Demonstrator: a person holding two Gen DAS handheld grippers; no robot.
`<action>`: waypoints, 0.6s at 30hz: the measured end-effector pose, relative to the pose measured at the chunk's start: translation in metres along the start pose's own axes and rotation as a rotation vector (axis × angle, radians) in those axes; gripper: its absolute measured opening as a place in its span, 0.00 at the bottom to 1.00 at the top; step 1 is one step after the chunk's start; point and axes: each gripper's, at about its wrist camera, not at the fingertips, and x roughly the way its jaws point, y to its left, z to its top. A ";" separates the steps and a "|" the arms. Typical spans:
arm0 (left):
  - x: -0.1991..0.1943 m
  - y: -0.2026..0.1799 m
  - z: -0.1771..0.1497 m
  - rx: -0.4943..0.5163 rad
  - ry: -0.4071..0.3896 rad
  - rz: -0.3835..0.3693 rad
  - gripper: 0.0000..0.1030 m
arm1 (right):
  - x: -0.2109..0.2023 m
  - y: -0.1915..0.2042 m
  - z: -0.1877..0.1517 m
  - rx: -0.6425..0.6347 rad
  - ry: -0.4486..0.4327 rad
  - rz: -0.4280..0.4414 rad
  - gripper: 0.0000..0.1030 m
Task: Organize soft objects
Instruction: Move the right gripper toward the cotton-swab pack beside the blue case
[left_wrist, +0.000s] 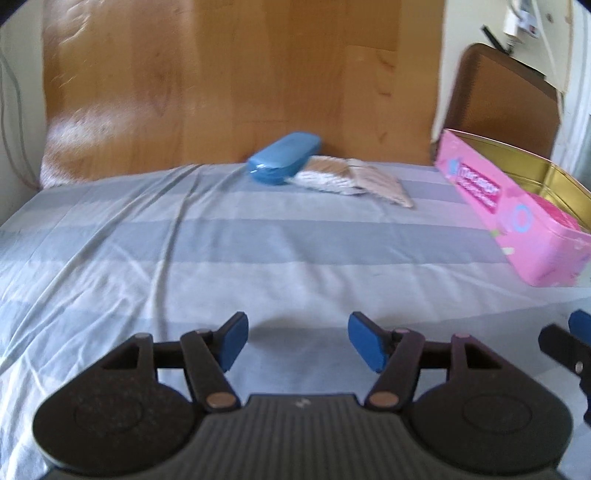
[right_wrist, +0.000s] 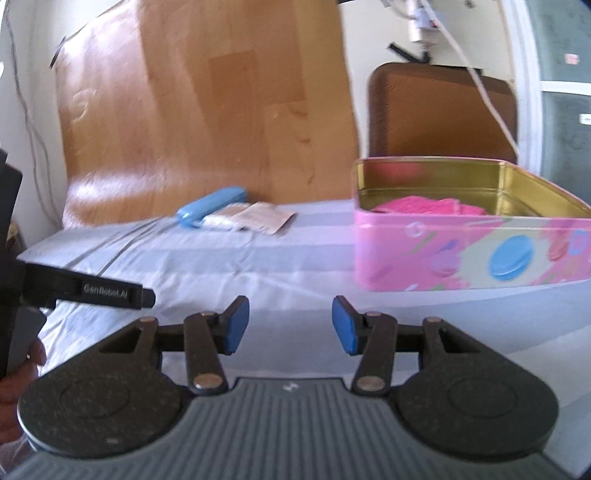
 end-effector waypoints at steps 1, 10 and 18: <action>0.001 0.006 0.000 -0.011 0.002 0.003 0.59 | 0.003 0.004 -0.001 -0.009 0.009 0.006 0.51; 0.010 0.041 0.002 -0.066 -0.033 0.044 0.64 | 0.027 0.048 0.000 -0.117 0.063 0.054 0.51; 0.012 0.042 -0.001 -0.043 -0.091 0.067 0.65 | 0.077 0.062 0.018 -0.146 0.104 0.055 0.51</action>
